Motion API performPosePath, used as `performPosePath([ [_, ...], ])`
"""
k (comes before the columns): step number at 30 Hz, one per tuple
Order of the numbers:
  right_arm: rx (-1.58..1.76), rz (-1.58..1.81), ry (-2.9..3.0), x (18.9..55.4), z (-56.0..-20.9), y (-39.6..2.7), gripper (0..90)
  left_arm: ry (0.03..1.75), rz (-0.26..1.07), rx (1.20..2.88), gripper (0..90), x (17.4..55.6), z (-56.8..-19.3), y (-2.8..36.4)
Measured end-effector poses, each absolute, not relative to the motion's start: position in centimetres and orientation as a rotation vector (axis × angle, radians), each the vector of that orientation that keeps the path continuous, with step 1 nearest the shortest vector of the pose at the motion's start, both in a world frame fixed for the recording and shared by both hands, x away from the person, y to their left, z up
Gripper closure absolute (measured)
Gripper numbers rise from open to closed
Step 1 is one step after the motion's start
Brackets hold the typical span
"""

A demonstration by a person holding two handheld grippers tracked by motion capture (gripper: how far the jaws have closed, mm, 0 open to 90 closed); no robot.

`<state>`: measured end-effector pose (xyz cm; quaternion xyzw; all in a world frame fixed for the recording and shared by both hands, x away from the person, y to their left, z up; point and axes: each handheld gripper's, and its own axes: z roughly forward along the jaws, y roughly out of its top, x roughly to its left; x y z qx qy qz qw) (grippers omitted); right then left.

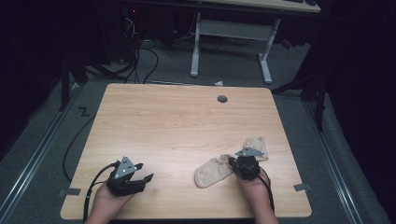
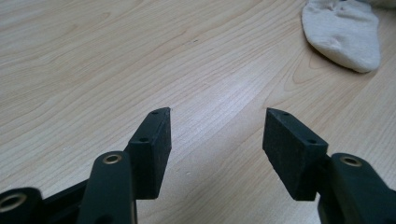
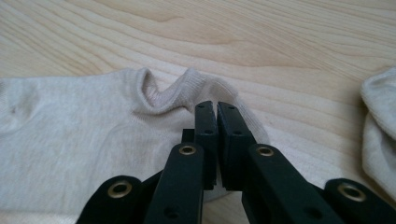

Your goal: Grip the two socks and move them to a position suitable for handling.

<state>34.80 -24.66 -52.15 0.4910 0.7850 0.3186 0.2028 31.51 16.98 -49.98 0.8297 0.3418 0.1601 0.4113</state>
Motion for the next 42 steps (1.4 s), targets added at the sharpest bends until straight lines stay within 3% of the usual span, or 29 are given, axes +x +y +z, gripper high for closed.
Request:
performPosePath([
  [12, 1.245, 0.944, 2.364, 31.8, -51.9, -21.4, 87.4, 0.854, 0.367, 2.092, 42.4, 31.4, -50.1, 16.5],
  [21, 1.103, 0.971, 2.469, 30.9, -52.0, -18.0, 87.4, 0.727, 0.351, 2.203, 44.6, 30.3, -50.9, 12.9],
  [28, 1.015, 0.973, 2.524, 29.9, -51.9, -16.0, 87.4, 0.754, 0.295, 2.209, 44.7, 30.0, -51.5, 12.0],
  [33, 0.994, 0.980, 2.534, 29.6, -51.9, -15.6, 87.3, 0.723, 0.382, 2.316, 47.4, 30.4, -52.1, 11.8],
  [42, 0.985, 0.983, 2.545, 29.4, -51.9, -15.5, 87.3, 0.791, 0.390, 2.286, 47.7, 31.2, -52.3, 12.1],
])
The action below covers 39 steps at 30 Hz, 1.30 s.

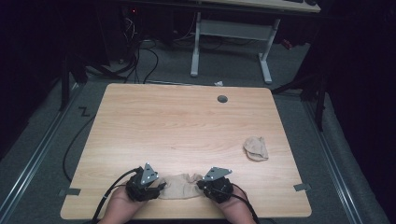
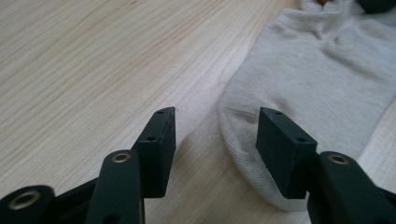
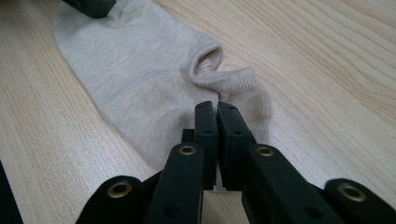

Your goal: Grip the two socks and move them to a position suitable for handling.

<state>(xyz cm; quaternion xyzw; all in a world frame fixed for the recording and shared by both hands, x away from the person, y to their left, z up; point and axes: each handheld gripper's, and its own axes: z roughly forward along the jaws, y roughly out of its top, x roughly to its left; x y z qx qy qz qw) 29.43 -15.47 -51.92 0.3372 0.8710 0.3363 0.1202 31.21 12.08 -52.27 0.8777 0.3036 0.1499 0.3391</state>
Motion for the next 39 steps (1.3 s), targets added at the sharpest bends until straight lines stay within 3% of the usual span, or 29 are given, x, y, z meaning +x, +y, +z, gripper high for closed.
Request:
performPosePath([
  [5, 0.963, 0.984, 2.517, 29.2, -51.6, -15.5, 86.1, 0.790, 0.394, 2.263, 45.9, 31.2, -52.0, 12.2],
  [11, 1.002, 1.005, 2.438, 29.4, -51.1, -16.5, 81.7, 0.831, 0.354, 2.120, 42.1, 31.4, -50.6, 14.1],
  [22, 1.119, 1.079, 2.282, 31.8, -49.6, -17.8, 69.7, 0.947, 0.403, 2.029, 41.8, 32.8, -49.7, 17.8],
  [24, 1.132, 1.067, 2.257, 33.6, -48.6, -18.1, 66.9, 0.959, 0.403, 2.032, 41.6, 33.0, -49.7, 18.1],
  [30, 1.230, 1.032, 2.156, 37.2, -48.6, -20.1, 69.7, 0.951, 0.431, 2.029, 41.8, 32.8, -49.8, 18.2],
  [36, 1.302, 1.004, 2.117, 37.3, -49.3, -23.3, 69.6, 0.951, 0.414, 2.047, 41.5, 32.8, -50.1, 18.1],
  [39, 1.349, 0.984, 2.051, 37.1, -49.0, -25.8, 74.2, 0.954, 0.411, 2.036, 41.5, 32.7, -50.0, 18.2],
])
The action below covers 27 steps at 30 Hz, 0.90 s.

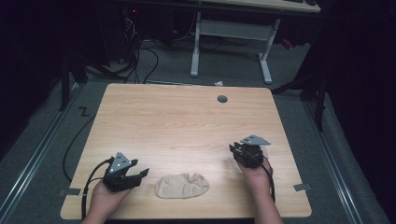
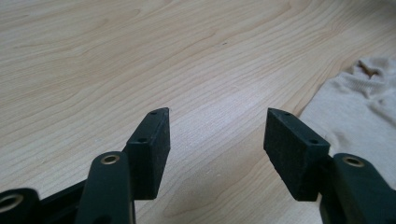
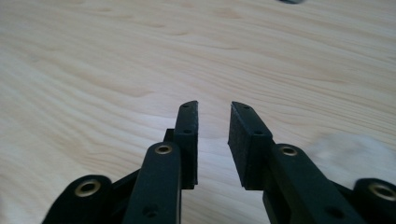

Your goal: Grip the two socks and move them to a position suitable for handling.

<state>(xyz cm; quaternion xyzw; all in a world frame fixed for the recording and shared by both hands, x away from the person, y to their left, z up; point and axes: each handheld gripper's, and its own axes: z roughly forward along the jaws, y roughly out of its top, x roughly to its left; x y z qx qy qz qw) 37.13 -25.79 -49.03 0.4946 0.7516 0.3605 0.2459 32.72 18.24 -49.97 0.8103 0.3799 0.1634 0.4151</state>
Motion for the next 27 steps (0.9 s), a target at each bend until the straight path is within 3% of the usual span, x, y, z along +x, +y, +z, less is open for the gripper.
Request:
performPosePath([
  [7, 1.498, 0.955, 1.889, 37.1, -49.0, -31.2, 88.1, 0.954, 0.405, 2.017, 41.6, 32.9, -49.7, 18.3],
  [13, 1.578, 0.843, 1.832, 37.6, -50.0, -33.9, 90.0, 0.953, 0.394, 2.027, 41.1, 33.0, -49.9, 18.2],
  [27, 1.525, 0.736, 2.006, 38.6, -51.9, -31.0, 89.9, 0.934, 0.394, 2.048, 40.6, 32.9, -50.2, 17.7],
])
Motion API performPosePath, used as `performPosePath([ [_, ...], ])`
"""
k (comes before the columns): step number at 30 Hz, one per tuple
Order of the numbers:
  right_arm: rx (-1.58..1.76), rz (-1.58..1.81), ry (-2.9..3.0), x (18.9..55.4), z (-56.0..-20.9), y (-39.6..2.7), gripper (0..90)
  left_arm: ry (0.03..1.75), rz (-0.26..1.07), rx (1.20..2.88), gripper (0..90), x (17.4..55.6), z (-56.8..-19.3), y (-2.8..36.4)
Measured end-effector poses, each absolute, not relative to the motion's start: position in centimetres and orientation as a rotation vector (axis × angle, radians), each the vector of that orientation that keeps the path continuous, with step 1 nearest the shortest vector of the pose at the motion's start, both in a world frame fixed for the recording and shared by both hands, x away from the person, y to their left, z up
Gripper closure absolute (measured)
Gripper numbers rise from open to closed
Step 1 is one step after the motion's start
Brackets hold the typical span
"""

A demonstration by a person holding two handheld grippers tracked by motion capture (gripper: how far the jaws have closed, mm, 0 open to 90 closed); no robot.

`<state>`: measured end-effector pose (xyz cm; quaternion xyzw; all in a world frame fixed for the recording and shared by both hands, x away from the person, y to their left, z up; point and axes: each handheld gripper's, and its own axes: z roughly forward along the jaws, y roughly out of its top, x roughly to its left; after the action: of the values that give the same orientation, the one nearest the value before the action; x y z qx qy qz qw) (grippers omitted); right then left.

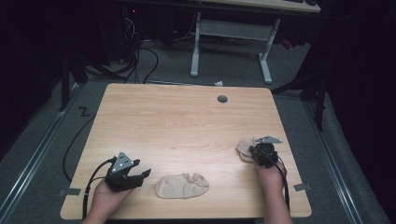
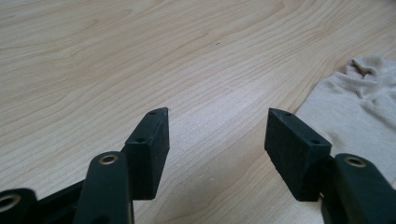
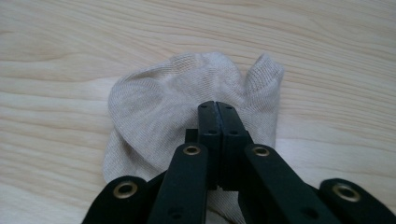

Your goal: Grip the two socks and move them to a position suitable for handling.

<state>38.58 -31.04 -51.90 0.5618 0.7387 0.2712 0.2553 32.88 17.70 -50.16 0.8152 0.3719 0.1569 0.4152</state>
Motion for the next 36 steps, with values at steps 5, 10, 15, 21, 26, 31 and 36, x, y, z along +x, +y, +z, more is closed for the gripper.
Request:
performPosePath([
  [5, 1.489, 0.761, 2.054, 38.5, -51.9, -29.3, 89.8, 0.927, 0.394, 2.054, 40.4, 32.9, -50.2, 17.6],
  [10, 1.449, 0.786, 2.108, 38.0, -51.9, -26.4, 89.2, 0.921, 0.393, 2.058, 40.3, 32.9, -50.2, 17.6],
  [15, 1.418, 0.802, 2.139, 37.8, -51.9, -24.3, 87.5, 0.917, 0.393, 2.059, 40.3, 32.8, -50.1, 17.6],
  [21, 1.381, 0.833, 2.195, 37.5, -51.9, -21.4, 83.9, 0.912, 0.393, 2.054, 40.3, 32.7, -50.0, 17.6],
  [26, 1.340, 0.870, 2.262, 37.1, -51.9, -19.2, 83.3, 0.906, 0.392, 2.057, 40.2, 32.7, -50.0, 17.6],
  [31, 1.313, 0.856, 2.283, 36.8, -51.8, -18.2, 83.1, 0.908, 0.378, 2.057, 41.4, 32.8, -50.0, 17.6],
  [36, 1.264, 0.827, 2.261, 36.5, -51.2, -18.1, 74.7, 0.920, 0.371, 2.037, 42.0, 32.9, -49.8, 17.8],
])
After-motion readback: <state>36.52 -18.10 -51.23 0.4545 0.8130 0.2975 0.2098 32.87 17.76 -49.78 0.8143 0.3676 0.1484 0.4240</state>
